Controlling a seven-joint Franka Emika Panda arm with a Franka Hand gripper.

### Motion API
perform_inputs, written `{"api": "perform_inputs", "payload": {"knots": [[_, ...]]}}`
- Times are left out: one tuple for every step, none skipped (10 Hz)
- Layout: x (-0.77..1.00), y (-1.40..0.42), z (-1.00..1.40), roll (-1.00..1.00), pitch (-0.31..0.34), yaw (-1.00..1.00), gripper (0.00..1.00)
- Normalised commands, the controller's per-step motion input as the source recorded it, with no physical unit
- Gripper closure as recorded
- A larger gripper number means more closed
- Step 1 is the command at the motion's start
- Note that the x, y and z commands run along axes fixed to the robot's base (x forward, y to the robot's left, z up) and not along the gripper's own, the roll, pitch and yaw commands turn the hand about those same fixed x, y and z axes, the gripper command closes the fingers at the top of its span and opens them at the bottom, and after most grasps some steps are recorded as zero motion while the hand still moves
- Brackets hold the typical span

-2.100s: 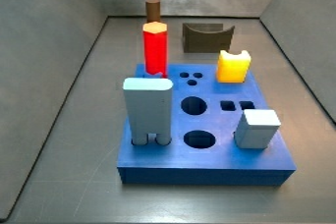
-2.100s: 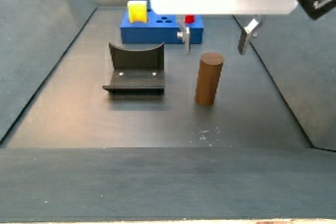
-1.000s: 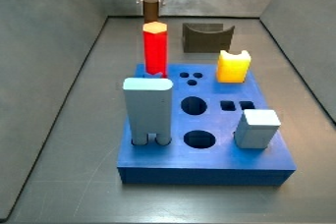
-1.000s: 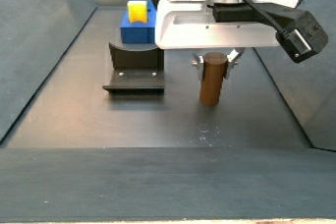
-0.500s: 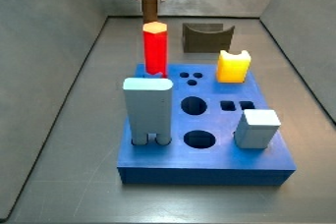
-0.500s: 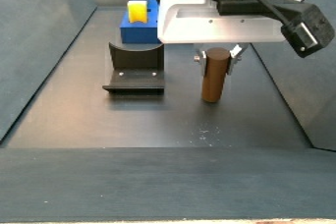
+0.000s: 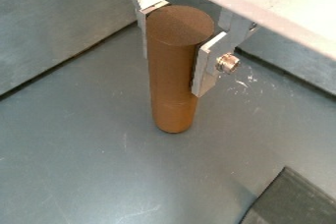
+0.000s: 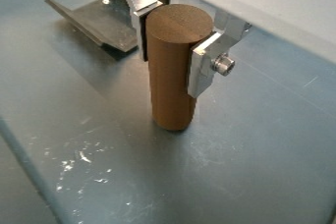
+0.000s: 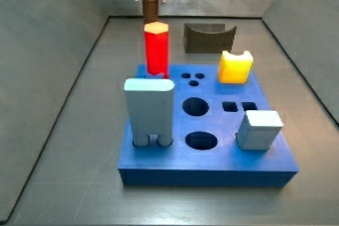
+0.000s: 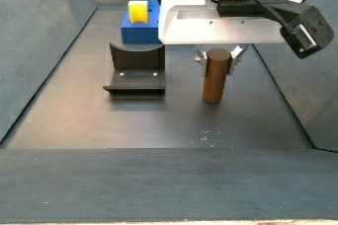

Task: Pick up the round object. Move to above the board. Insert the round object.
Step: Move to above the board.

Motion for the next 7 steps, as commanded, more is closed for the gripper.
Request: {"api": "perform_inputs", "payload": {"knots": [[-0.13,0.15,1.0,0.82,0.348,-0.17,1.0],[-0.13,0.14,1.0,0.77,0.355,-0.13,1.0],[-0.11,0.12,1.0,0.61,0.332,-0.04,1.0],[-0.11,0.12,1.0,0.47,0.27,-0.01,1.0],[-0.1,0.11,1.0,0.28,0.168,0.02,1.0],[-0.1,0.11,1.0,0.24,0.148,0.03,1.0],[-0.09,0.1,1.0,0.22,0.115,0.03,1.0]]}}
